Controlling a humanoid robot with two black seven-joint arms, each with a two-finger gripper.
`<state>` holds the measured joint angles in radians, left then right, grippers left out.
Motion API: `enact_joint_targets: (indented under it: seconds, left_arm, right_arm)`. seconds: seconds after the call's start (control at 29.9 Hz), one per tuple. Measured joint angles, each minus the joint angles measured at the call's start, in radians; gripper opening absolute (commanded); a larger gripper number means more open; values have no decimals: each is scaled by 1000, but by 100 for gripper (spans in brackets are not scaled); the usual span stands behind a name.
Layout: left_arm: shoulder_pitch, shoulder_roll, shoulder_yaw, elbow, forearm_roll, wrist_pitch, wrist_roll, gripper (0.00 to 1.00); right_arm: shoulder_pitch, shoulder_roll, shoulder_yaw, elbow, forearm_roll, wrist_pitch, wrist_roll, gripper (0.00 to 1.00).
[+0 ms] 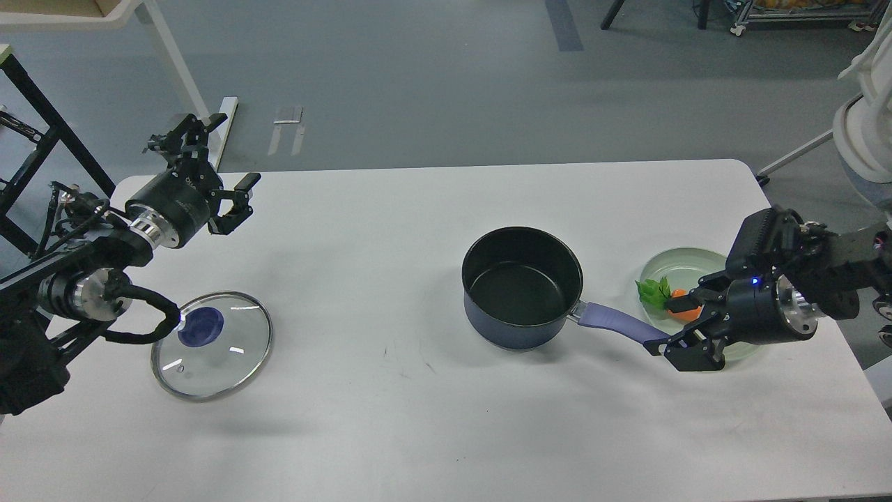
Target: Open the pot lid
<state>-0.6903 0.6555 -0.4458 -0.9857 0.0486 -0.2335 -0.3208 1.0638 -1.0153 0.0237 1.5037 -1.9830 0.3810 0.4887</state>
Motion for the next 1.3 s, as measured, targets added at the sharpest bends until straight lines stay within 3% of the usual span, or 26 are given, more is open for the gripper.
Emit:
enact_joint_targets:
  seconds: [0.13, 0.4, 0.64, 0.87, 1.1, 1.2, 1.3]
  left_arm:
    - [0, 1, 0, -3, 0, -9, 0, 99]
    - [7, 1, 0, -6, 1, -16, 0, 99]
    - [10, -6, -3, -8, 1, -17, -3, 99]
    - [54, -40, -30, -9, 2, -16, -14, 99]
    - [112, -95, -97, -9, 5, -35, -3, 99]
    - [138, -112, -120, -8, 14, -80, 1, 99]
    - [153, -116, -125, -8, 36, -115, 1, 99]
  right_arm:
    - [17, -45, 27, 0, 238, -25, 0, 99]
    - [-23, -80, 51, -17, 1049, -166, 0, 99]
    - [-123, 18, 61, -24, 1549, -381, 0, 99]
    - [-220, 160, 99, -46, 1859, -521, 0, 100]
    - [-325, 254, 253, -167, 1998, -498, 0, 100]
    - [-341, 269, 269, -225, 2043, -380, 0, 100]
    - [-350, 277, 269, -306, 2059, -194, 0, 100]
